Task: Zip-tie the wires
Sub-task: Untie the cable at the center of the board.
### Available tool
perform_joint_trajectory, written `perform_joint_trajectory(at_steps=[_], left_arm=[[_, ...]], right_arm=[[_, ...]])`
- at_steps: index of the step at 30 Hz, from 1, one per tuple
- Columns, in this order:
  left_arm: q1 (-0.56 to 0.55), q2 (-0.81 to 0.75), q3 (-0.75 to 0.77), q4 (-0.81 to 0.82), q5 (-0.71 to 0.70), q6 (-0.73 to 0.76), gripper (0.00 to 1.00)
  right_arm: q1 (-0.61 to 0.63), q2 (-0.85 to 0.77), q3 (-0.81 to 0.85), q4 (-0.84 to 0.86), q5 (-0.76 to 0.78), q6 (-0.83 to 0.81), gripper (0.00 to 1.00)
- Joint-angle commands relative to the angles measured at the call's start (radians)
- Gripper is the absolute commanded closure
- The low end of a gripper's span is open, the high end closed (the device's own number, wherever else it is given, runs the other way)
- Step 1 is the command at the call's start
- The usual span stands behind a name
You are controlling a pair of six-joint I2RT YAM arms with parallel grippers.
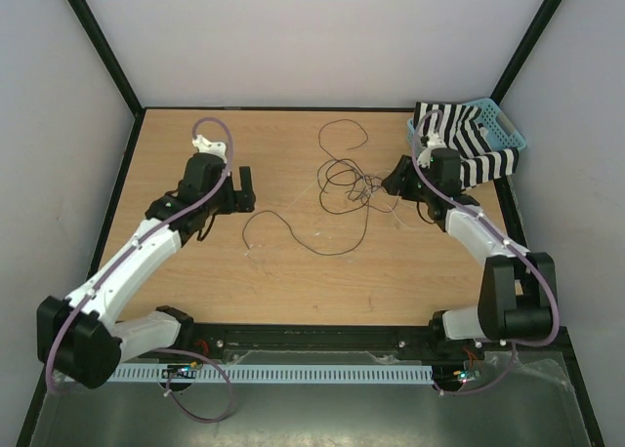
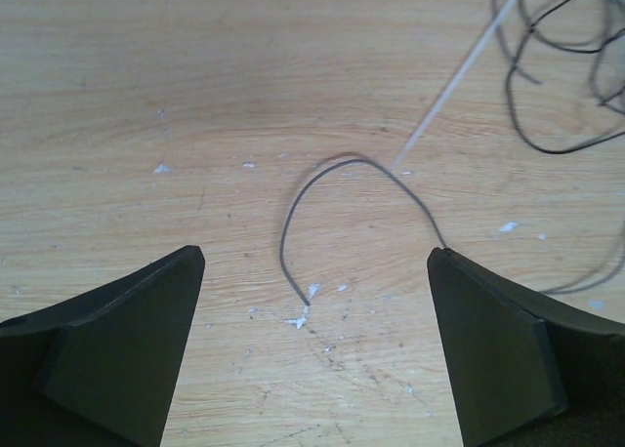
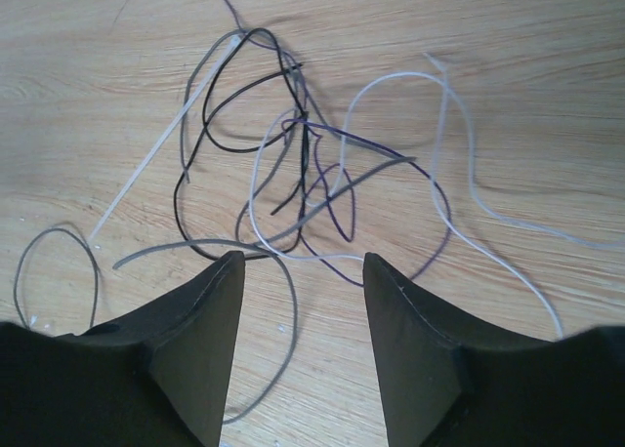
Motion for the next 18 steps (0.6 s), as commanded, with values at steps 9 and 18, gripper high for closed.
perform_joint_trajectory(at_steps=[9, 18], left_arm=[[0.001, -0.144, 0.009, 0.025, 0.088, 0.042, 0.01], [0.001, -0.113, 0.011, 0.024, 0.102, 0.041, 0.01]], right_arm=[[0.066, 0.137, 0.055, 0.076, 0.036, 0.113, 0.48], [0.090, 0.219, 0.078, 0.105, 0.034, 0.135, 0.53]])
